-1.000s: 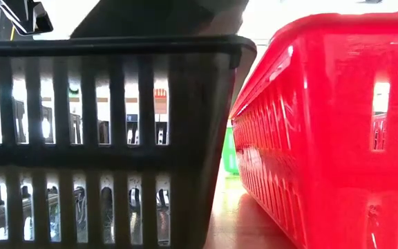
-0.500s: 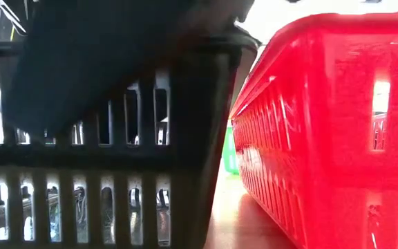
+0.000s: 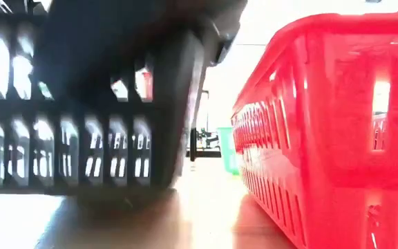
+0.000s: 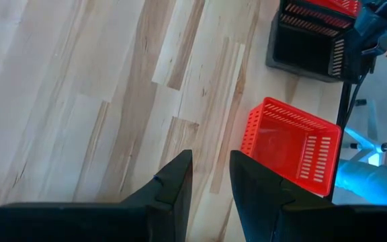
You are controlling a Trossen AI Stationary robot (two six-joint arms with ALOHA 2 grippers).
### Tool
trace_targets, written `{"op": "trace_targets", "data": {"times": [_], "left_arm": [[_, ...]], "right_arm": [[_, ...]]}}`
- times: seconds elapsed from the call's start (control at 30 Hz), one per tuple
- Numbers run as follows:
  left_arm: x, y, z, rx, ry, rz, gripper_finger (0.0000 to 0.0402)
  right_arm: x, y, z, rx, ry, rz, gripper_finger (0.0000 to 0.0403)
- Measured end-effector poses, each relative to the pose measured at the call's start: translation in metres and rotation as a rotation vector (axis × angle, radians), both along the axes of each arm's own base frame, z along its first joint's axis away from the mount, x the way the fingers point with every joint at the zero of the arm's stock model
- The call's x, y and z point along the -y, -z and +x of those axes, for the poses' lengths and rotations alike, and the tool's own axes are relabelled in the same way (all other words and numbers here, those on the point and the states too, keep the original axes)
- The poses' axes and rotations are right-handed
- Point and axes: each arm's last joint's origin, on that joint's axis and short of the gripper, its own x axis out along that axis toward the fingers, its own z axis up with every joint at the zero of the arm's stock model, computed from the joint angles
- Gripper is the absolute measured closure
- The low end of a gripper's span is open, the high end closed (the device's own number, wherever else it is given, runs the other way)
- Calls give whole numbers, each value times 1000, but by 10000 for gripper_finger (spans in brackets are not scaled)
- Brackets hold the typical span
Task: Stack baskets on shelf by color
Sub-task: Put the bottom center black bin on the shelf
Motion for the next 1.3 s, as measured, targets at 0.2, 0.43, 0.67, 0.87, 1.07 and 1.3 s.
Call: {"op": "trace_targets", "data": {"times": [0.2, 0.43, 0.67, 0.87, 1.07, 1.3], "left_arm": [[0, 0, 0, 0, 0, 0, 312], [0, 0, 0, 0, 1, -2, 312], [0, 0, 0, 0, 1, -2, 312], [0, 0, 0, 0, 1, -1, 312], [0, 0, 0, -2, -3, 4, 312], [-3, 1, 0, -19, -49, 91, 312]], "right_arm": [[7, -30, 11, 61, 3, -16, 400], [23, -69, 20, 113, 15, -81, 402], [46, -99, 29, 152, 43, -128, 402], [65, -107, 39, 198, 5, -160, 402], [86, -111, 52, 249, -46, -219, 403], [125, -113, 69, 290, -81, -322, 403]]}}
